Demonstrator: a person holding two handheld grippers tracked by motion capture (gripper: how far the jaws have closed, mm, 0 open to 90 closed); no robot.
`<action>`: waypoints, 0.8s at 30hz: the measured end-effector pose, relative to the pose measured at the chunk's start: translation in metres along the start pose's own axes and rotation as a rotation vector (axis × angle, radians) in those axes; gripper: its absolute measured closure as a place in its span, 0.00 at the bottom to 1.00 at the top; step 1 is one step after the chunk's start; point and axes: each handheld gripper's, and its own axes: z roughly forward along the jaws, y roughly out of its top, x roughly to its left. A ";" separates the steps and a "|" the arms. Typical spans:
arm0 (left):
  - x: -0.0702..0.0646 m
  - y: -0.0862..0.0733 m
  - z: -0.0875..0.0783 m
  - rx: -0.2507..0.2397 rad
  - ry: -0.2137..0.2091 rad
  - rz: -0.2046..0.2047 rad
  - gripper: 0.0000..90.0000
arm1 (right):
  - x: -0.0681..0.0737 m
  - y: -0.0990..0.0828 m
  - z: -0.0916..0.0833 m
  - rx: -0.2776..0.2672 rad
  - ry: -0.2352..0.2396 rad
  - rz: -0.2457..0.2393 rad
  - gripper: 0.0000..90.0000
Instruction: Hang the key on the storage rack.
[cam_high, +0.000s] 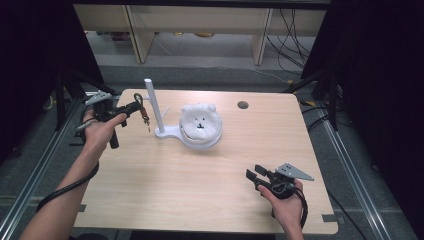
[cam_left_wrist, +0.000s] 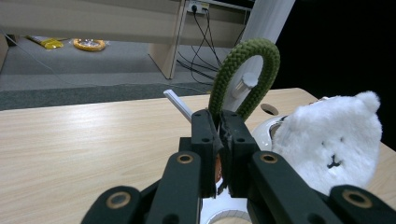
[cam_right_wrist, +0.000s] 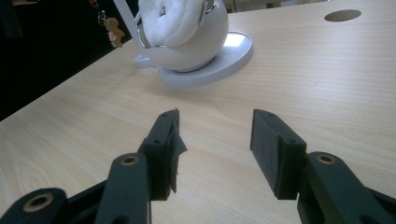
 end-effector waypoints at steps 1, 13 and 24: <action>0.000 0.000 0.001 0.002 0.002 0.001 0.94 | 0.001 0.000 0.000 0.003 0.002 0.014 0.59; -0.004 -0.003 0.010 0.022 0.019 0.023 0.94 | -0.001 -0.002 -0.001 0.000 0.007 0.020 0.59; -0.007 -0.010 0.014 0.039 0.033 0.045 0.93 | -0.003 -0.003 0.000 -0.004 -0.003 -0.005 0.59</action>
